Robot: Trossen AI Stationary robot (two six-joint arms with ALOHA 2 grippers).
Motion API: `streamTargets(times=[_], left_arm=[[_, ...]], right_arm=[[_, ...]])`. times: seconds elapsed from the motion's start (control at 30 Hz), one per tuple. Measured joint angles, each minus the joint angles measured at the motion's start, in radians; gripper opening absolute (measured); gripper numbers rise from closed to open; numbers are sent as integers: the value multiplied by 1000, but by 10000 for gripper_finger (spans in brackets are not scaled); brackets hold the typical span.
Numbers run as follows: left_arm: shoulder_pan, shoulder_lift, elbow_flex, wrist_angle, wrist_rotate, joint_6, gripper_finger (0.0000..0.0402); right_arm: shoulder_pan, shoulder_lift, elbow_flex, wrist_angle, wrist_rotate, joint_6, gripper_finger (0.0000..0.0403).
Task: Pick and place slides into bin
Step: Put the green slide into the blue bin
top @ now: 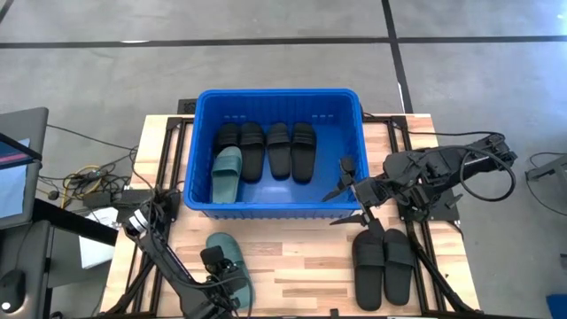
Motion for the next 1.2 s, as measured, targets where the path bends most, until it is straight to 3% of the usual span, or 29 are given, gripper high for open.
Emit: streamTargets(times=[0.33, 1.0, 1.1, 1.2], left_arm=[[-4, 2, -90, 55, 56, -26, 139], [24, 1, -228, 47, 53, -56, 138], [33, 1, -228, 23, 50, -56, 114], [35, 1, -224, 7, 49, -56, 54]], right_arm=[[0, 0, 0, -3, 2, 6, 249], [-29, 0, 0, -9, 2, 27, 249], [-40, 0, 0, -9, 3, 27, 249], [-41, 0, 0, -9, 3, 27, 249]])
